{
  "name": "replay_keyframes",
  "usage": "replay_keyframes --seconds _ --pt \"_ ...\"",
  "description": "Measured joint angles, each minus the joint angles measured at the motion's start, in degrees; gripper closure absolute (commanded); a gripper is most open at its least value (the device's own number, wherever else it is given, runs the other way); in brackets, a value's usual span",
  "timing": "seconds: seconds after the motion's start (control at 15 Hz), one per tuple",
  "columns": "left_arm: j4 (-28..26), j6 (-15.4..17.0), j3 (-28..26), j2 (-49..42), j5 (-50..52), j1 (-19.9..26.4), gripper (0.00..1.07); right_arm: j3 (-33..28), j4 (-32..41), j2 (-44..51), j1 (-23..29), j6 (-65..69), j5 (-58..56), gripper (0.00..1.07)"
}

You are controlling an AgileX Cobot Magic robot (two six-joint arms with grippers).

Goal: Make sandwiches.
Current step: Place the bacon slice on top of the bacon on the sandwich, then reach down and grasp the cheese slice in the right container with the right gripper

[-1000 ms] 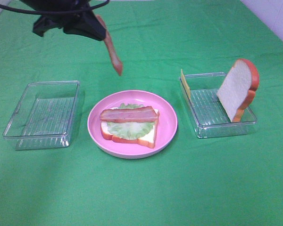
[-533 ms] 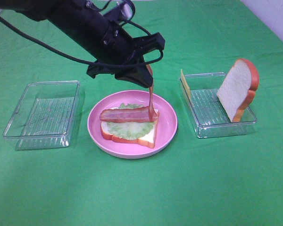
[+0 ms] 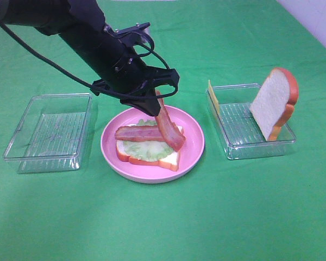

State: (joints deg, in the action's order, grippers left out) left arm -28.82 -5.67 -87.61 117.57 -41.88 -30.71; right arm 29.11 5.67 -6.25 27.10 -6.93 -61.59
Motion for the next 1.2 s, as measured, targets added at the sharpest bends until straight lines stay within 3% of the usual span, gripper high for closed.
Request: replay_keyframes --seconds 0.07,0.13,0.2,0.4,0.53,0.6,0.67,0.73,0.93,1.2 --pt "1.3 1.0 0.0 0.1 0.0 0.0 1.07 0.0 0.0 0.0 0.0 0.0 0.0 0.39" --pt "4.4 5.2 0.0 0.2 0.0 0.0 1.07 0.0 0.0 0.0 0.0 0.0 0.0 0.39" --pt "5.7 7.4 0.0 0.2 -0.1 0.0 1.07 0.0 0.0 0.0 0.0 0.0 0.0 0.39" --pt "8.0 10.0 0.0 0.2 -1.3 0.0 1.07 0.0 0.0 0.0 0.0 0.0 0.0 0.39" --pt "8.7 10.4 0.0 0.2 -1.9 0.0 0.95 0.0 0.0 0.0 0.0 0.0 0.0 0.39" --pt "8.7 10.5 0.0 0.2 -2.1 0.0 0.82 0.0 0.0 0.0 0.0 0.0 0.0 0.39" --pt "8.7 10.8 0.0 0.2 -2.6 0.0 0.52 0.0 0.0 0.0 0.0 0.0 0.0 0.39" --pt "8.7 10.9 0.0 0.2 -2.6 0.0 0.43 0.0 0.0 0.0 0.0 0.0 0.0 0.39" --pt "10.5 11.0 0.0 -1.7 -2.0 0.0 0.39 0.0 0.0 0.0 0.0 0.0 0.0 0.39" --pt "18.1 12.8 0.0 -10.2 -4.5 0.0 0.39 0.0 0.0 0.0 0.0 0.0 0.0 0.39"
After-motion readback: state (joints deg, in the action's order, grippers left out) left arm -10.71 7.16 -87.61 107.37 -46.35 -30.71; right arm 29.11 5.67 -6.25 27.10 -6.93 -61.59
